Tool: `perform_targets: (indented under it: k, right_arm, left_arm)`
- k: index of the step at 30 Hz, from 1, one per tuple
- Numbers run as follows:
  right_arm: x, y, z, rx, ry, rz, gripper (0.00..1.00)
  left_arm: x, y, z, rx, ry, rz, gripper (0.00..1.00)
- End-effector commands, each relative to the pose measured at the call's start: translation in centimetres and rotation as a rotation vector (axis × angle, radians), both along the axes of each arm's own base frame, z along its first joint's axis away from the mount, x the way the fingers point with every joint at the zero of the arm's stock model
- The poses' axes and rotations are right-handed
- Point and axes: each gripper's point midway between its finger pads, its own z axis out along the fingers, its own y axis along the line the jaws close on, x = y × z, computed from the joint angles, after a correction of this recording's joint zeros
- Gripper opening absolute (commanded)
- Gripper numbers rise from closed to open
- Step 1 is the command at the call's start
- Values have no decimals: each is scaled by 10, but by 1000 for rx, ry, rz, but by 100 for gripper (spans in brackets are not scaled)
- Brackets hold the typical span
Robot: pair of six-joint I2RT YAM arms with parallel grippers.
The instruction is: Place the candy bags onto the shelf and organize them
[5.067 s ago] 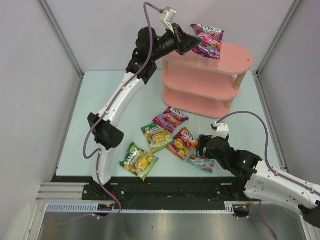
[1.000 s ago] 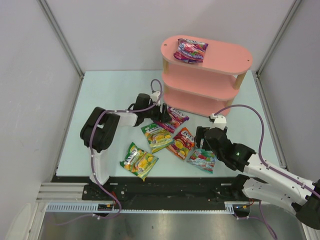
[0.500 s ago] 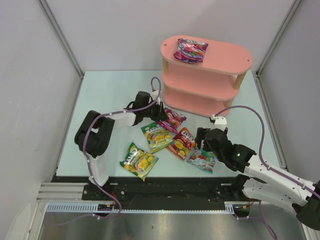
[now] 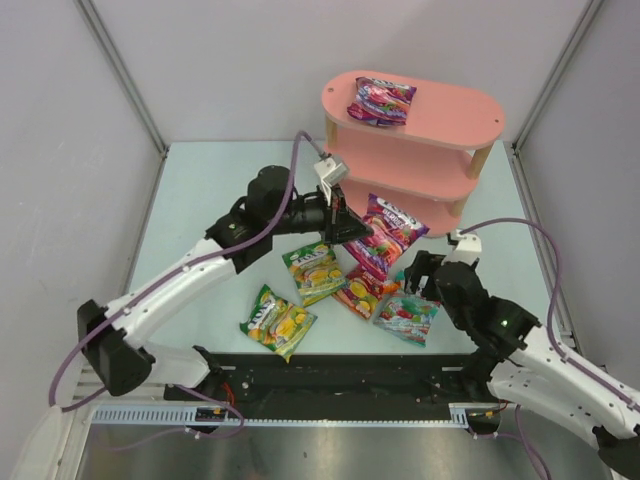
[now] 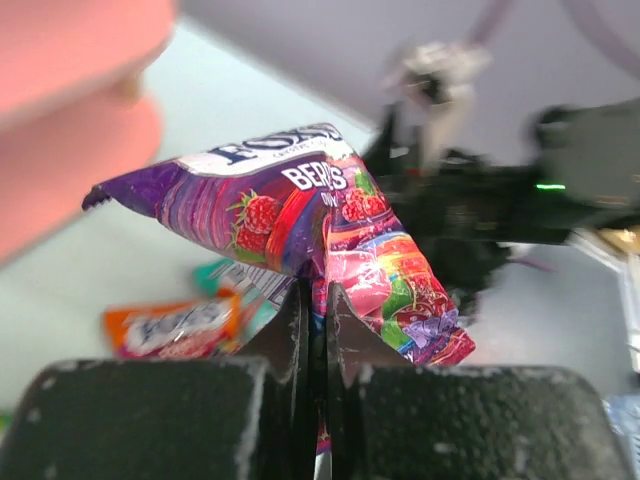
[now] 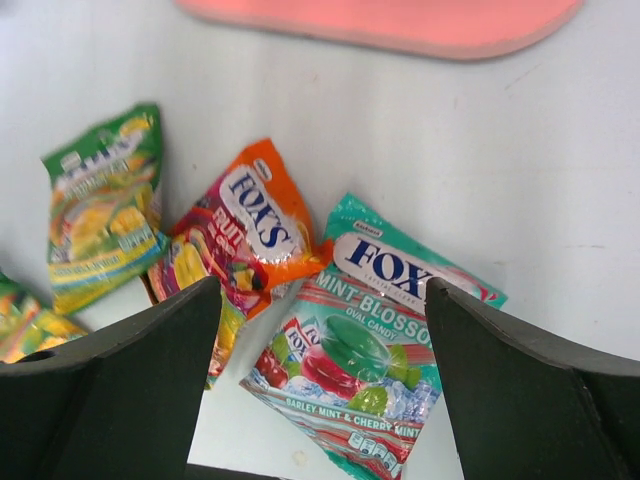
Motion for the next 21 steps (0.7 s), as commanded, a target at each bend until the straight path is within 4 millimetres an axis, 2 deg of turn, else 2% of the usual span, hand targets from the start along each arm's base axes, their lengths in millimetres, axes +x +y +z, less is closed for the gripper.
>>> perform_targets:
  k: [1,2,3,4,5,6,7,8,10,11,12,14,15,16,17,19,20,21]
  right_arm:
    - [-4,-27,19,57,-65,-106,87]
    - [-4,-30,21,66,-73,-117,87]
    - [-5,-33,23,65,-78,-121,87]
    - [-7,-34,25,70,-85,-118,87]
    - [-7,-34,25,73,-86,-117,87]
    - [-7,-34,26,78,-88,-114,87]
    - [-8,-34,25,78,-85,-112,87]
    - [-8,-33,26,84,-83,-104,87]
    - [-10,-31,24,92,-74,-101,87]
    - [-10,-32,25,97,-74,-103,87]
    - [-11,-33,24,98,-71,-105,87]
    - [-13,-33,27,120,-77,-107,87]
    - [-13,-34,27,124,-77,-109,87]
    - [-14,-34,28,135,-80,-110,87]
    - [-15,-35,30,144,-86,-110,87]
    - [-16,-36,31,147,-89,-112,87]
    - [-17,-37,32,152,-92,-113,87]
    - [-17,-37,32,153,-92,-115,87]
  left_arm:
    - [-41,5,93,-122,-123,-75,0]
    - [-42,4,106,-141,-141,-70,0]
    - [-46,4,132,-181,-178,-76,0]
    - [-40,-1,137,-188,-184,-70,0]
    - [-39,-1,166,-235,-230,-62,0]
    - [-30,-4,176,-242,-244,-33,0]
    - [-14,-19,171,-220,-231,-20,0]
    - [-10,-20,203,-255,-279,-12,0]
    - [4,-32,222,-270,-301,-3,0]
    - [22,-49,234,-276,-315,5,0]
    - [33,-55,241,-284,-324,33,0]
    - [58,-77,248,-312,-321,52,0]
    - [69,-81,248,-329,-315,65,0]
    - [76,-84,259,-387,-341,76,0]
    - [92,-90,242,-384,-288,96,0]
    - [107,-93,242,-416,-291,134,0]
    - [116,-100,231,-408,-279,138,0]
    - [119,-103,230,-417,-279,141,0]
